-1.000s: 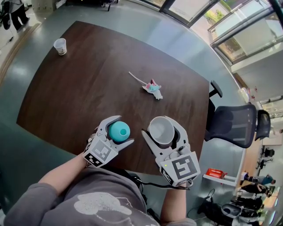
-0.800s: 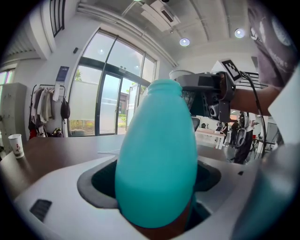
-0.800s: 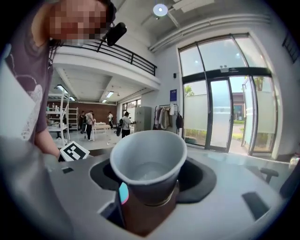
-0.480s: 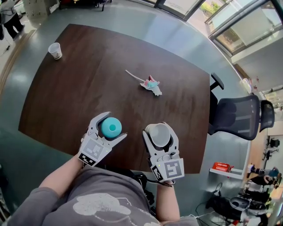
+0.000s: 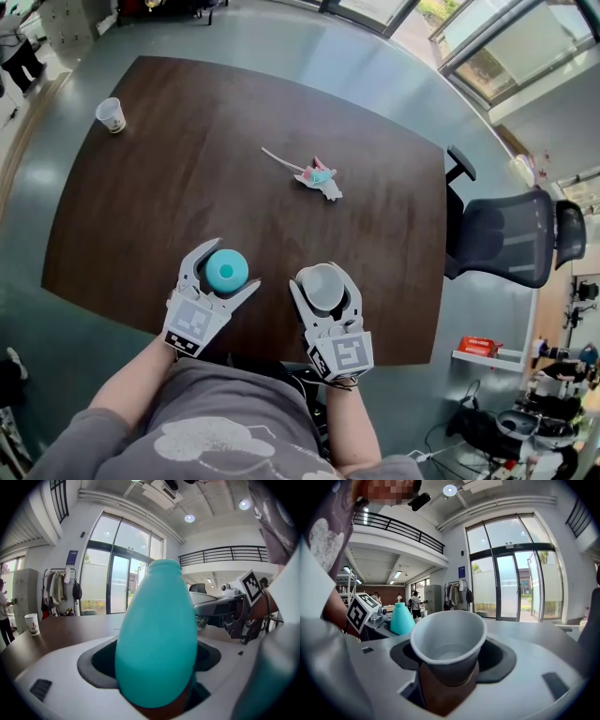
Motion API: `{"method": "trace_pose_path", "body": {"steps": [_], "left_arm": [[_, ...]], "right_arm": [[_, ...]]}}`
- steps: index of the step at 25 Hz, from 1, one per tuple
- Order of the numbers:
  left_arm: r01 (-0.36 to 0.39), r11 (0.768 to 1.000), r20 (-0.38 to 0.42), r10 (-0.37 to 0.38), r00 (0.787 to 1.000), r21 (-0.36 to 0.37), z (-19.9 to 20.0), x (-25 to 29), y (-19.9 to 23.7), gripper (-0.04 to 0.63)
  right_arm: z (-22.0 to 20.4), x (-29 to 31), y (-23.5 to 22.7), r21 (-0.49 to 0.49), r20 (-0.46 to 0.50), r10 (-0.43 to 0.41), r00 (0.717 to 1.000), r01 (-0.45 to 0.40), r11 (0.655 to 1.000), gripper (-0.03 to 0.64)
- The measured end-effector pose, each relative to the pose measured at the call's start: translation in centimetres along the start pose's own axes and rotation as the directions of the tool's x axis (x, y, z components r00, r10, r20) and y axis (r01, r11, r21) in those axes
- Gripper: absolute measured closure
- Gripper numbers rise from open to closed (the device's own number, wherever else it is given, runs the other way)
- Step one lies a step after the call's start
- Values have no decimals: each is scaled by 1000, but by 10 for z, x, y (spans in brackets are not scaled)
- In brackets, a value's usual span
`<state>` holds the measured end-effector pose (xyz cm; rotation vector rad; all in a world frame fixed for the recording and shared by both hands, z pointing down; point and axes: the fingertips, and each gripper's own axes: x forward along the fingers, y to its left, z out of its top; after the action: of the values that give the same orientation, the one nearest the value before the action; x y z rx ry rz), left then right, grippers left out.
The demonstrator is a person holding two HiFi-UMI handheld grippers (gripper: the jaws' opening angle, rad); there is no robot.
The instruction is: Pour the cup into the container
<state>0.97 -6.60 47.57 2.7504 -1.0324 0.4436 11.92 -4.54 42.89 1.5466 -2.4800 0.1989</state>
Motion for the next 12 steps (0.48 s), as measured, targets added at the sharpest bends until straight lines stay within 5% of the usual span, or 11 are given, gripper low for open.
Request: {"method": "trace_pose_path", "body": {"steps": [12], "left_arm": [[-11,1000,-23,11,1000,6,-28,12,5,164]], "right_arm": [[-47,11,7,79,-61,4,998,1,997,328]]}}
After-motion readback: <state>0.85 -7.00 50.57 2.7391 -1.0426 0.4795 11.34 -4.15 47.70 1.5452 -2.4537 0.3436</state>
